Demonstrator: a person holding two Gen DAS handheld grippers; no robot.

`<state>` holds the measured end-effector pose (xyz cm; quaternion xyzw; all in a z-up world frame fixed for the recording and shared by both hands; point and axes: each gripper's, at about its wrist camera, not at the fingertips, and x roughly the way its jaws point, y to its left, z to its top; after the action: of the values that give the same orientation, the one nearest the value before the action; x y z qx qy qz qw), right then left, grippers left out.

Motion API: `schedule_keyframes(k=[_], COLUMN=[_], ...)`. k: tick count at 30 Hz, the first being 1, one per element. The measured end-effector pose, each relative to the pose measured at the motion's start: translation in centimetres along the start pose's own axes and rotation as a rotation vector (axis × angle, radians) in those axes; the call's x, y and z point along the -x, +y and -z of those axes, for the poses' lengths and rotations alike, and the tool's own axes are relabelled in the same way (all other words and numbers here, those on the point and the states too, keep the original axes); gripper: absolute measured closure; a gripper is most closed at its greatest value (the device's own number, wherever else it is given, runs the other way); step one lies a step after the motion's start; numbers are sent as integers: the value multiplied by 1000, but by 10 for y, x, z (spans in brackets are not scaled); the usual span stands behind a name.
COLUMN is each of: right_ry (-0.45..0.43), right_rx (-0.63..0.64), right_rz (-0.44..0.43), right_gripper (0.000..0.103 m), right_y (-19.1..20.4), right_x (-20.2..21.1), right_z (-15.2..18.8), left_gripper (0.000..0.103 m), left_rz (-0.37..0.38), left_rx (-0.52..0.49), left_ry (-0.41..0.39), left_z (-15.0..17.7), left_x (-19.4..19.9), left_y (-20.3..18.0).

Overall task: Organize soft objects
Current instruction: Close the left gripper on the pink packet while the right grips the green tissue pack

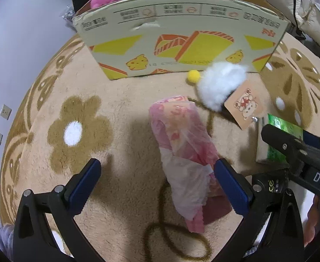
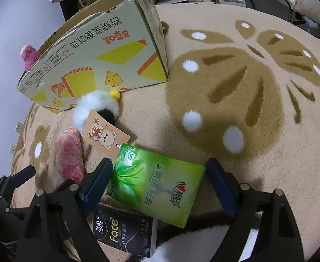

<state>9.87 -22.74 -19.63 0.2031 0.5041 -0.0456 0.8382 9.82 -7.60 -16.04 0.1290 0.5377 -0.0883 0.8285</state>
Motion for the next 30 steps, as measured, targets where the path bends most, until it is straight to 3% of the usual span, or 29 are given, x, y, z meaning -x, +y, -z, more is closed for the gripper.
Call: schedule_keyframes(k=[8,12,27,29,30], right_ry=[6,7,10,6,4], right_rx=[7,7,23,15,12], right_rz=[-3,-3,-21,-29,-31], right_gripper=[17,17,22,22,22], right_y=[0,0,4,3,3], right_x=[0,0,-1,-1,0], right_z=[0,0,1,1,1], left_gripper=[0,0,0,3,8], left_rz=[-23,16,-3,-2,-1], left_rx=[-62,-45,-49,-41,-45], left_ry=[-4,9,50,46,43], left_z=[3,3,6,7,7], left_x=[1,-1,-20,-20,-20], left_y=[-16,-15,-15,-12,-12])
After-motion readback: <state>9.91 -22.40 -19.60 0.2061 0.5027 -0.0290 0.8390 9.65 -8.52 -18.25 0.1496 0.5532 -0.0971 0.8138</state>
